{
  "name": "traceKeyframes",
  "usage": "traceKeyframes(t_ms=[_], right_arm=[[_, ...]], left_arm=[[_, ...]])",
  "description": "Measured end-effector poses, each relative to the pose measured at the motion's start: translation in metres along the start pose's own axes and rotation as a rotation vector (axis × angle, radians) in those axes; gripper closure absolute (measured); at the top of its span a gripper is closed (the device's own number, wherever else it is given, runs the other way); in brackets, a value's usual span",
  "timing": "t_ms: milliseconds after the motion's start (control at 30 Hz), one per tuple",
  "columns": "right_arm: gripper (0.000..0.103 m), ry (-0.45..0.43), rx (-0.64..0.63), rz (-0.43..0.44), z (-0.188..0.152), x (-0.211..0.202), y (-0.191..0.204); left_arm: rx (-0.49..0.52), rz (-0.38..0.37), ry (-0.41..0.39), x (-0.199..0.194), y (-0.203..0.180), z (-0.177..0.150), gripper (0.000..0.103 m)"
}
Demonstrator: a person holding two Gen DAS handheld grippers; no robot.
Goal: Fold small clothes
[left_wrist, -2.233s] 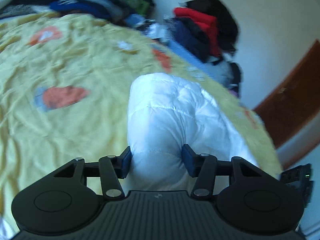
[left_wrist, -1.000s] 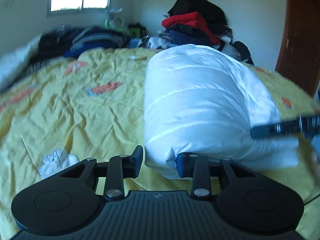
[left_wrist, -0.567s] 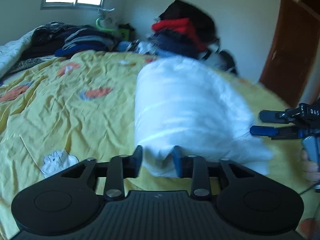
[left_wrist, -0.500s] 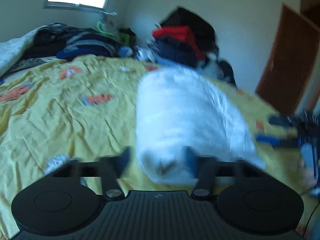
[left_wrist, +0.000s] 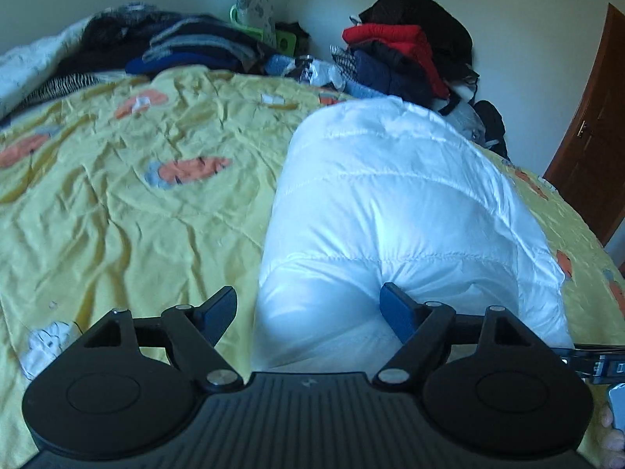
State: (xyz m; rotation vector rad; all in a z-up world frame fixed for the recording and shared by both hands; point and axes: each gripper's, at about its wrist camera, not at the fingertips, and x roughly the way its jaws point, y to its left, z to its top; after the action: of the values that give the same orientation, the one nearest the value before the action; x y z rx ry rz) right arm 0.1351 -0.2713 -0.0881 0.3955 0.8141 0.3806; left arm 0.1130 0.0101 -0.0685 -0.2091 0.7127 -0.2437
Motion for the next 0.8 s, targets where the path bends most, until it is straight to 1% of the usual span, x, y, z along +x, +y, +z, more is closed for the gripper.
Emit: traceKeyframes(t_ms=[33, 67, 100, 133, 167, 233, 333, 367, 400, 433, 500, 533, 600, 667, 767, 800], right_arm=[[0.039, 0.004, -0.002, 0.010, 0.001, 0.000, -0.002], [0.050, 0.014, -0.011, 0.018, 0.000, -0.001, -0.002], [0.057, 0.022, -0.028, 0.023, -0.001, -0.001, -0.003], [0.059, 0.025, -0.046, 0.021, -0.001, -0.002, -0.005], [0.064, 0.022, -0.056, 0.025, -0.002, -0.002, -0.008], [0.061, 0.018, -0.063, 0.028, -0.003, -0.005, -0.009], [0.058, 0.010, -0.039, 0.039, -0.002, -0.004, -0.011], [0.054, 0.005, -0.029, 0.042, -0.003, -0.005, -0.010], [0.048, 0.003, -0.021, 0.049, -0.003, -0.006, -0.010], [0.044, 0.007, -0.013, 0.052, -0.003, -0.007, -0.009], [0.025, 0.021, 0.014, 0.032, 0.003, -0.010, -0.009], [0.023, 0.018, 0.034, 0.021, 0.006, -0.014, -0.010], [0.023, -0.027, 0.064, 0.024, 0.015, -0.028, -0.013], [0.022, -0.110, 0.083, 0.047, 0.029, -0.047, -0.015], [0.021, -0.207, 0.062, 0.067, 0.058, -0.062, -0.010], [0.017, -0.229, 0.040, 0.074, 0.071, -0.062, -0.004]], left_arm=[[-0.001, -0.003, 0.008, 0.002, 0.001, 0.000, 0.022], [0.001, -0.008, 0.018, 0.003, 0.001, -0.001, 0.022], [0.003, -0.012, 0.026, 0.005, 0.001, -0.002, 0.022], [0.004, -0.013, 0.032, 0.007, 0.000, -0.003, 0.022], [0.005, -0.010, 0.035, 0.009, -0.001, -0.003, 0.022], [0.007, -0.007, 0.036, 0.012, -0.002, -0.005, 0.022], [0.000, 0.000, 0.035, 0.014, -0.002, -0.006, 0.022], [0.001, 0.002, 0.032, 0.013, -0.002, -0.006, 0.022], [0.004, 0.003, 0.028, 0.012, -0.002, -0.006, 0.022], [0.006, 0.003, 0.022, 0.009, -0.001, -0.005, 0.021], [0.001, -0.001, 0.016, 0.003, 0.001, -0.005, 0.021], [-0.006, -0.002, 0.018, 0.000, 0.002, -0.005, 0.021], [-0.015, 0.005, 0.019, -0.008, 0.003, -0.001, 0.022], [-0.022, 0.012, 0.008, -0.020, 0.003, 0.005, 0.022], [-0.002, 0.019, -0.062, -0.040, -0.005, 0.019, 0.022], [0.014, 0.013, -0.092, -0.046, -0.011, 0.023, 0.022]])
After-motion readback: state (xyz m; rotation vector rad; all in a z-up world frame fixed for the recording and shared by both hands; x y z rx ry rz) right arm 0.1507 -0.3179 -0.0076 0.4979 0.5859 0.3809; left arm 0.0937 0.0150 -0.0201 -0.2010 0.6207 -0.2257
